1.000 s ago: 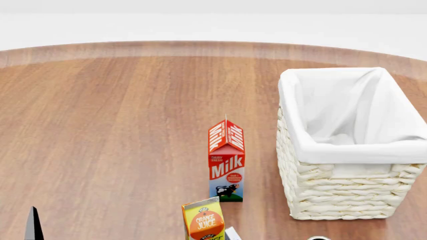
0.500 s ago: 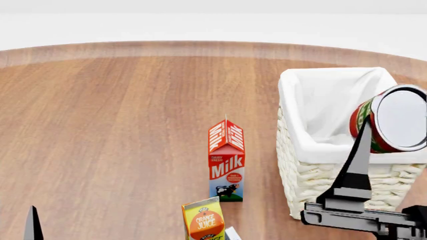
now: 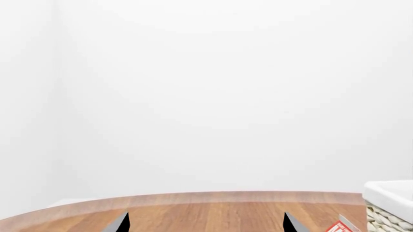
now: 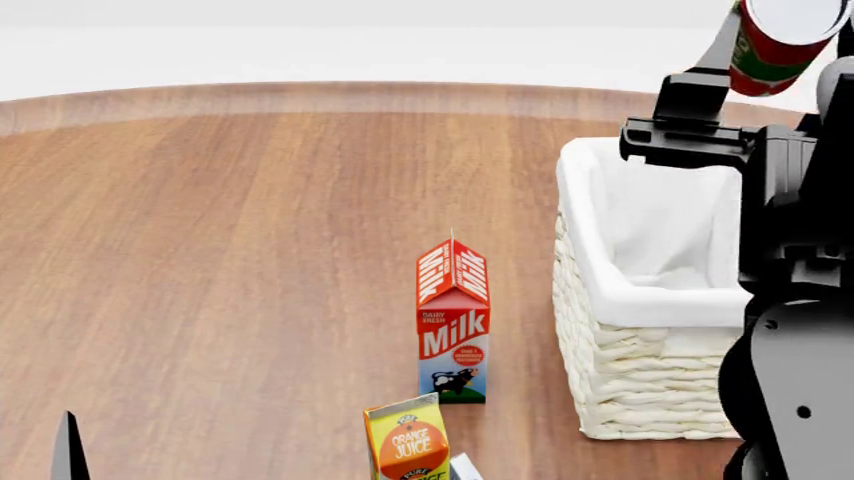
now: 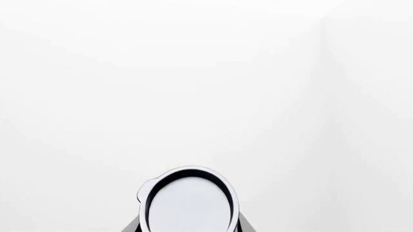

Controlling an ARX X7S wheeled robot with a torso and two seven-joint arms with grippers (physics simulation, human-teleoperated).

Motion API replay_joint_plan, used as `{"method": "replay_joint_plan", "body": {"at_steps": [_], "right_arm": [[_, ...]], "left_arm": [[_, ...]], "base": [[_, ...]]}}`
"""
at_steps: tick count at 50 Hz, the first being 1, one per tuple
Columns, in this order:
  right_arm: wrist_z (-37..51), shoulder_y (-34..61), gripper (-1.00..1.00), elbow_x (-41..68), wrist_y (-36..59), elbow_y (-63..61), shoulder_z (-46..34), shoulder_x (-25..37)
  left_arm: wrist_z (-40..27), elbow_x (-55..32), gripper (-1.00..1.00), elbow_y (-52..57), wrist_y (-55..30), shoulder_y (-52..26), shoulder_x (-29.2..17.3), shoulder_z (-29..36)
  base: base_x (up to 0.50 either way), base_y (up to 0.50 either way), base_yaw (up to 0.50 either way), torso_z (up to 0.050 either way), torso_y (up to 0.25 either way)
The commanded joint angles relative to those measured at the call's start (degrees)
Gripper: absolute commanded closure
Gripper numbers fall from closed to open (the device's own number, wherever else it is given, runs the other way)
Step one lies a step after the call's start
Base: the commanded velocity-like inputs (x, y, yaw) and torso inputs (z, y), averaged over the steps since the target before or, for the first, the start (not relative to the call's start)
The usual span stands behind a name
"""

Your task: Pick up the tomato sauce, and put it in the basket.

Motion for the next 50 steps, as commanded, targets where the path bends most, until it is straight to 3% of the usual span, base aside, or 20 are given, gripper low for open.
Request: {"method": "replay_joint_plan", "body": {"at_steps": [1, 10, 15, 27, 50], "right_arm": [[-3.56, 16.72, 1.00, -6.93, -4.94, 25.01, -6.26, -3.31], [-9.47, 29.75, 1.00, -8.33, -14.63, 54.85, -7.72, -7.77], [-9.14, 40.06, 1.00, -12.48, -27.23, 82.89, -9.83, -11.22], [-11.91, 41.21, 1.00, -16.36, -11.44, 83.86, -7.98, -12.02], [-14.05, 32.86, 1.00, -19.62, -7.97, 83.88, 1.23, -11.43]], "left_arm": [[-0.28, -0.17, -1.00, 0.31, 0.11, 0.12, -0.32, 0.19], [-0.46, -0.43, -1.00, 0.14, 0.10, -0.12, -0.54, 0.51], [-0.57, -0.85, -1.00, 0.02, 0.12, -0.26, -0.74, 0.42], [-1.23, -1.31, -1.00, 0.90, 0.22, 0.17, -1.25, 0.09], [-1.94, -1.61, -1.00, 0.56, 0.15, -0.23, -1.81, 0.56]], "base": [[0.00, 0.00, 0.00, 0.000, 0.000], [0.00, 0.00, 0.00, 0.000, 0.000], [0.00, 0.00, 0.00, 0.000, 0.000], [0.00, 0.00, 0.00, 0.000, 0.001], [0.00, 0.00, 0.00, 0.000, 0.000]]}}
